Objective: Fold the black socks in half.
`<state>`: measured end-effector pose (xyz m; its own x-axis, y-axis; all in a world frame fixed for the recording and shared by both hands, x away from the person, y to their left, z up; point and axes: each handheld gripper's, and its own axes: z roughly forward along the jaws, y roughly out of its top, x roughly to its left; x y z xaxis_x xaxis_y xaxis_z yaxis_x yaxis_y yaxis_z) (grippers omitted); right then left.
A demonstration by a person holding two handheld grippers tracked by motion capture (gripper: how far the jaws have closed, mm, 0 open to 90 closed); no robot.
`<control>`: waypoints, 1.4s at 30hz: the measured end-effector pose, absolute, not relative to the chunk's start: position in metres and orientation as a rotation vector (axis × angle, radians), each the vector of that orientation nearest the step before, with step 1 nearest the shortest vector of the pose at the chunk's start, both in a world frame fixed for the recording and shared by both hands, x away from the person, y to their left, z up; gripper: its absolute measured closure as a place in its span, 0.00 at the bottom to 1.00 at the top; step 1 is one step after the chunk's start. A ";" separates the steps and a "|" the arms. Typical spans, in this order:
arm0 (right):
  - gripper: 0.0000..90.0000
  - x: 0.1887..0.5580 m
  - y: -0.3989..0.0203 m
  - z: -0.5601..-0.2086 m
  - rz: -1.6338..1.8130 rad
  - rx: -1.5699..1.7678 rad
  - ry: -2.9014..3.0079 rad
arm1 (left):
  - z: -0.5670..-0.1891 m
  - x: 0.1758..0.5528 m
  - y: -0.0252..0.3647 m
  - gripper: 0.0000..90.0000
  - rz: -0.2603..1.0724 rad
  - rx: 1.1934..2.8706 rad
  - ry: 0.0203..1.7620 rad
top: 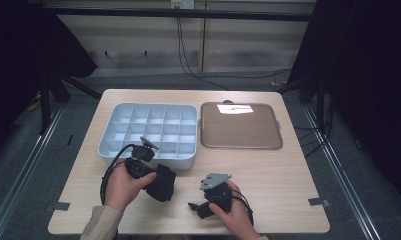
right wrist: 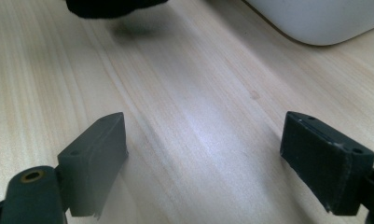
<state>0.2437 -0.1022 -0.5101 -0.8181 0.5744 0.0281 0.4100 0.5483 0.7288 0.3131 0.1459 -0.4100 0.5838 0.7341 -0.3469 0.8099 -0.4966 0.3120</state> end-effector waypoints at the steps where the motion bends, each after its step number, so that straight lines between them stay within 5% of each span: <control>1: 0.16 0.244 -0.102 -0.510 1.127 0.830 2.571 | -0.409 0.313 0.146 0.76 -0.231 2.370 1.241; 42: 0.16 0.243 -0.102 -0.510 1.124 0.838 2.568 | -0.360 0.335 0.177 0.76 -0.180 2.352 1.294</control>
<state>0.2431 -0.1020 -0.5101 -0.8145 0.5794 0.0293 0.4147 0.5462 0.7278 0.3354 0.1772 -0.3596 0.5518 0.7699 -0.3205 0.8281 -0.4605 0.3197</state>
